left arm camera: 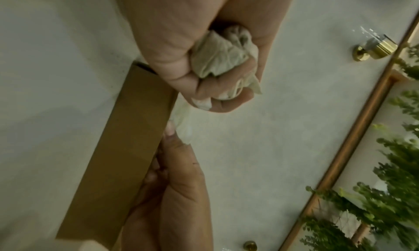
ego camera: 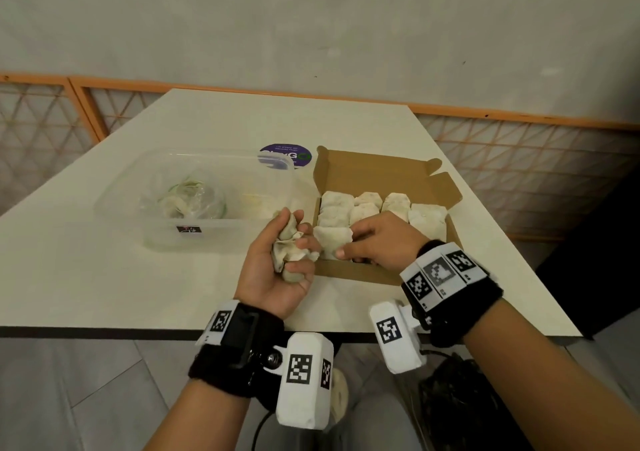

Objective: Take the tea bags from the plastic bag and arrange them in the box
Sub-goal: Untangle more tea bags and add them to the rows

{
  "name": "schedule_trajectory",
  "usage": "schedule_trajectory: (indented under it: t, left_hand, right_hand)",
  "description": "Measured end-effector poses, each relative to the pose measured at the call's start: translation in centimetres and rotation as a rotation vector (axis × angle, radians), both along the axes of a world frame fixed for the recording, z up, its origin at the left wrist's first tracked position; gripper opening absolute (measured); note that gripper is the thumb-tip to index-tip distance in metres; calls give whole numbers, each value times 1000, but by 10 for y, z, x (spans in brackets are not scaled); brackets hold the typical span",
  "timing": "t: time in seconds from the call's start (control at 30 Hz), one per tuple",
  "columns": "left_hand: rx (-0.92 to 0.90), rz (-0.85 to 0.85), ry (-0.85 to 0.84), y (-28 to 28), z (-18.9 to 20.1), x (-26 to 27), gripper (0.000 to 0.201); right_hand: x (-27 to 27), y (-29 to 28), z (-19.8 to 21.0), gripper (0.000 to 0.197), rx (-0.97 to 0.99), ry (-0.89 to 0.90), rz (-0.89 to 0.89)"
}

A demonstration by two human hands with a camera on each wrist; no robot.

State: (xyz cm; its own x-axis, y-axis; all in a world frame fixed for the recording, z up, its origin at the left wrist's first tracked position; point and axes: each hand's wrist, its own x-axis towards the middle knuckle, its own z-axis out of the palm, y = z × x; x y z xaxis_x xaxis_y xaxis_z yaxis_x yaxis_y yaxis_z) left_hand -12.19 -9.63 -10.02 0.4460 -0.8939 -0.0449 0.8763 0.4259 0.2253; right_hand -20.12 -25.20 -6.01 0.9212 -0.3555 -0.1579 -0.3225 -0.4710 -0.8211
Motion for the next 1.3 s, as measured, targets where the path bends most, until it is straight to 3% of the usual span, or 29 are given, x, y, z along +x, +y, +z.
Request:
schedule_trajectory:
  t: [0.17, 0.3, 0.37, 0.43, 0.5, 0.57, 0.7, 0.8, 0.9, 1.17, 1.3]
  left_hand:
    - [-26, 8, 59, 1, -5, 3, 46]
    - [30, 74, 52, 1, -10, 2, 41]
    - [96, 119, 31, 1, -10, -1, 21]
    - [130, 137, 18, 1, -9, -3, 14]
    - [135, 146, 20, 1, -9, -3, 14]
    - [142, 152, 14, 1, -9, -3, 14]
    - [143, 157, 1, 1, -9, -4, 14]
    - [138, 150, -7, 1, -11, -4, 14]
    - [132, 143, -21, 1, -11, -4, 14]
    - [114, 144, -17, 2, -11, -3, 17]
    - [95, 153, 21, 5, -12, -2, 22]
  right_hand:
    - [3, 2, -4, 29, 14, -44, -46]
    - [2, 4, -3, 24, 183, -137, -93]
    - [2, 4, -6, 23, 113, -125, -67]
    - [4, 4, -9, 14, -23, -91, -59]
    - [7, 3, -11, 8, -111, -59, -70]
    - [8, 2, -13, 16, -131, -69, -103]
    - [4, 3, -13, 33, -14, -186, -184]
    - [-2, 4, -10, 25, 57, -270, -97]
    - [-7, 10, -9, 10, -82, -168, 56]
    - [-7, 12, -9, 20, -171, -94, 94]
    - [-10, 24, -1, 21, -234, -286, -4]
